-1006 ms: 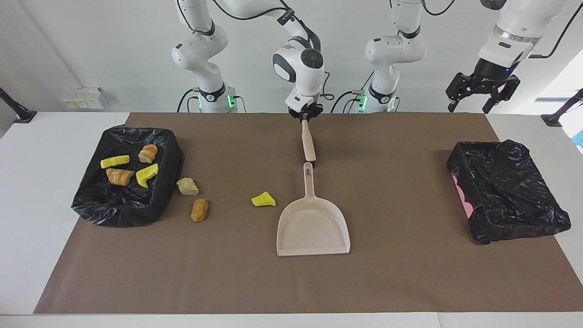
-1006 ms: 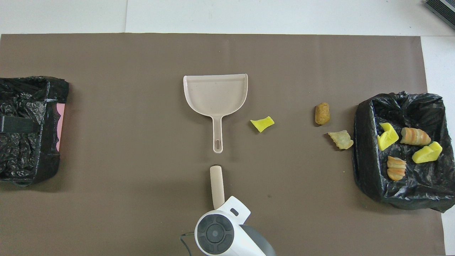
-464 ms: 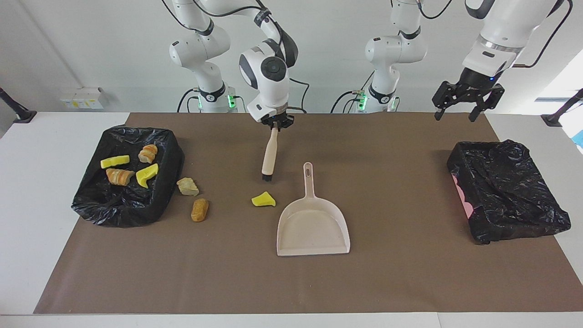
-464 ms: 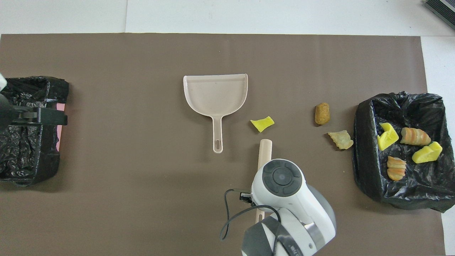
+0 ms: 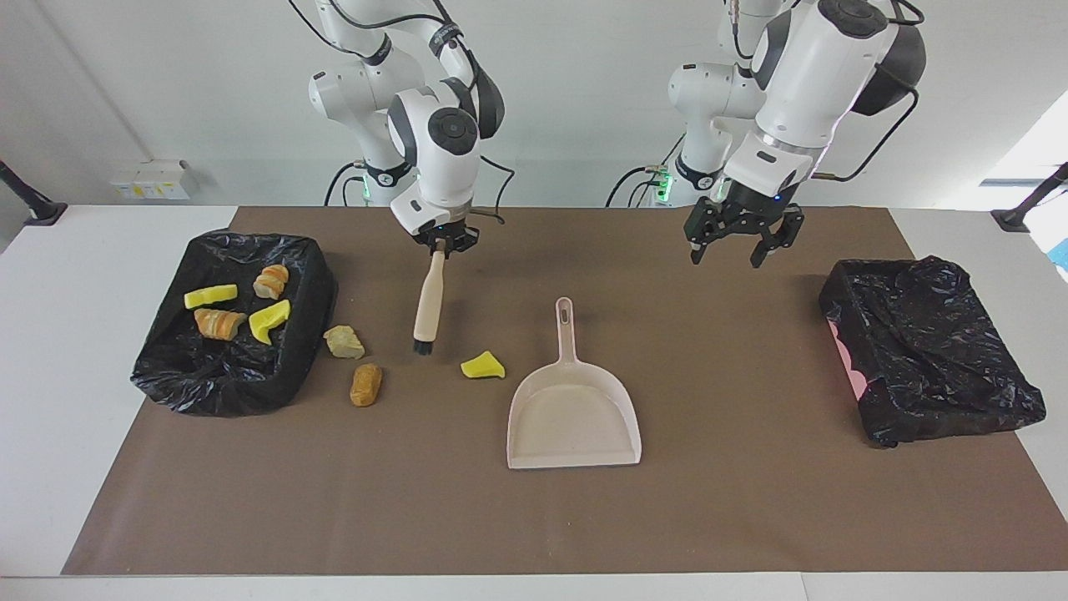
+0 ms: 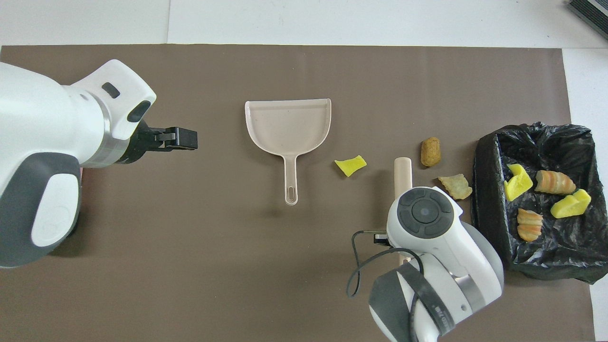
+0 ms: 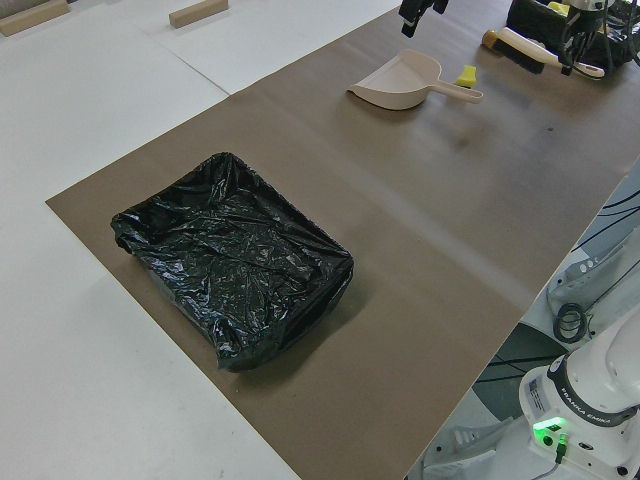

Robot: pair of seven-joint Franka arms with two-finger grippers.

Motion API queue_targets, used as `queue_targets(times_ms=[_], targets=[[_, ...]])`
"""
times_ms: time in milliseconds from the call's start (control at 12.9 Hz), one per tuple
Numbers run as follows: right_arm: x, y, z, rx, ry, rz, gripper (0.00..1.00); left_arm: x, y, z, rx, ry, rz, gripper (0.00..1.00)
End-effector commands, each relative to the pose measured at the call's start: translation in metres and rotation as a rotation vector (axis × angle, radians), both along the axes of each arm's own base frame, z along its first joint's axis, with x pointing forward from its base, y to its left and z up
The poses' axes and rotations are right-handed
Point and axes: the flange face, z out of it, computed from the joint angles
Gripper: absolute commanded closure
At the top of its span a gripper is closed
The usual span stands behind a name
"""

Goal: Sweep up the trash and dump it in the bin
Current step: 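Move the brush toward the trash while the left gripper grasps the dustpan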

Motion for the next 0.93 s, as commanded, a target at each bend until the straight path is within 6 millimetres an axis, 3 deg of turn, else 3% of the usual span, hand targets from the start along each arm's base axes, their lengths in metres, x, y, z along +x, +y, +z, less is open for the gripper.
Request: queue_targets(times_ms=[0, 232, 387, 542, 697, 852], targets=[[0.014, -0.052, 0.001, -0.097, 0.021, 0.009, 1.00, 0.002, -0.039, -0.019, -0.038, -0.005, 0.045, 0.00], [0.016, -0.098, -0.003, -0.167, 0.064, -0.050, 1.00, 0.015, -0.094, -0.067, -0.081, -0.014, 0.118, 0.00], [0.012, -0.120, -0.007, -0.177, 0.079, -0.087, 1.00, 0.006, -0.145, -0.123, -0.065, 0.037, 0.100, 0.00], [0.005, -0.137, -0.014, -0.163, 0.085, -0.079, 1.00, 0.002, -0.169, -0.160, -0.058, 0.052, 0.074, 0.00], [0.001, -0.148, -0.030, -0.156, 0.085, -0.077, 1.00, -0.005, -0.181, -0.175, -0.046, 0.070, 0.055, 0.00], [0.000, -0.145, -0.051, -0.135, 0.060, -0.064, 1.00, -0.025, -0.192, -0.202, -0.012, 0.112, 0.026, 0.00]])
